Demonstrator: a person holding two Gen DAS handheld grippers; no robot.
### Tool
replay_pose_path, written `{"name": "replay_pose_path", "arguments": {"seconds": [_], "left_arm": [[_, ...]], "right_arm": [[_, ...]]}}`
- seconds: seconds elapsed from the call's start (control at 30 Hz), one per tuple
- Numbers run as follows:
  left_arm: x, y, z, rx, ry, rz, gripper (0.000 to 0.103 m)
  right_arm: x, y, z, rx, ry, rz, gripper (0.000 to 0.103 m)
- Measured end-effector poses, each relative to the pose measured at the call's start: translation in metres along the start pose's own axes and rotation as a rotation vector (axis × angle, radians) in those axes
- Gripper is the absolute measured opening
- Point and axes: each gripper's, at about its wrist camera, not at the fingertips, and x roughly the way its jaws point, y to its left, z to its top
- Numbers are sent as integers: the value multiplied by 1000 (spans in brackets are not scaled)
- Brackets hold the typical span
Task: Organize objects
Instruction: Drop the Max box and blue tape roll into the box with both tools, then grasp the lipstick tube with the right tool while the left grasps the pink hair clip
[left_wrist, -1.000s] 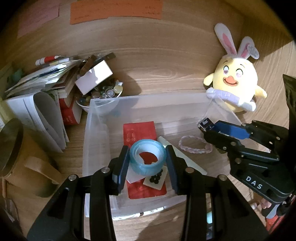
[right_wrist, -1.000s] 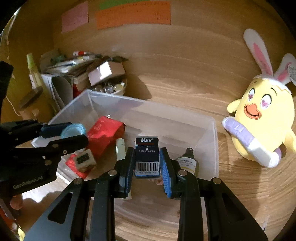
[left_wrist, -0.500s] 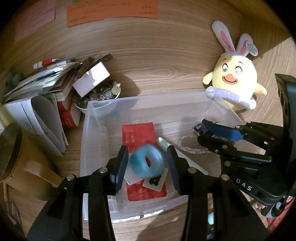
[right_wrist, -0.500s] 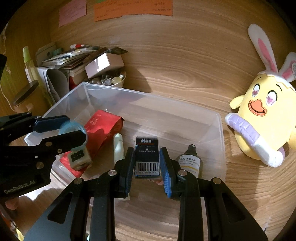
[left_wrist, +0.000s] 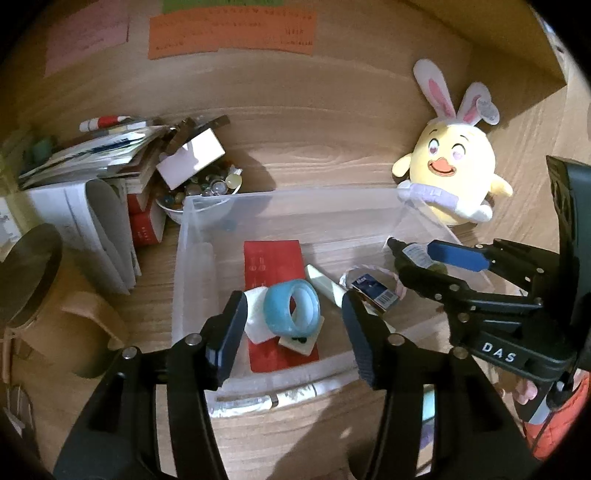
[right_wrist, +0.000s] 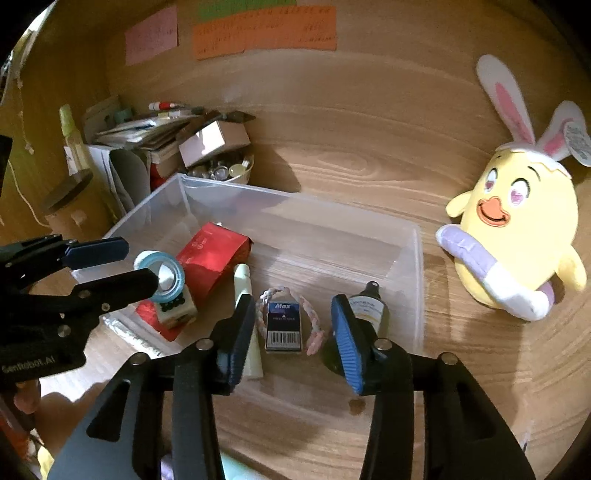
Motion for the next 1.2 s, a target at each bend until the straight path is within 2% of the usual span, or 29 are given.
{"name": "replay_pose_path", "arguments": {"seconds": [0.13,0.43,0.53,0.73,1.0,1.2], "left_arm": [[-16,-1,-4,2,-27,7,65],[-42,5,-23,14,-28,26,70],[-46,7,-35,11,-8,23,75],[-47,3,-60,9,39,4,76],[-43,-2,-99,14,125,-3,76],[-34,-3,-116,-2,192,-45,76]], "right_arm": [[-17,-1,-3,4,-27,6,45],[-56,-1,-19,7,-79,26,54],[-64,-2,-31,9,-76,28,54],[-71,-3,-60,17,-35,36,55],[-69,-4,-109,17,68,25,55],[-61,-10,-126,30,123,28,55]]}}
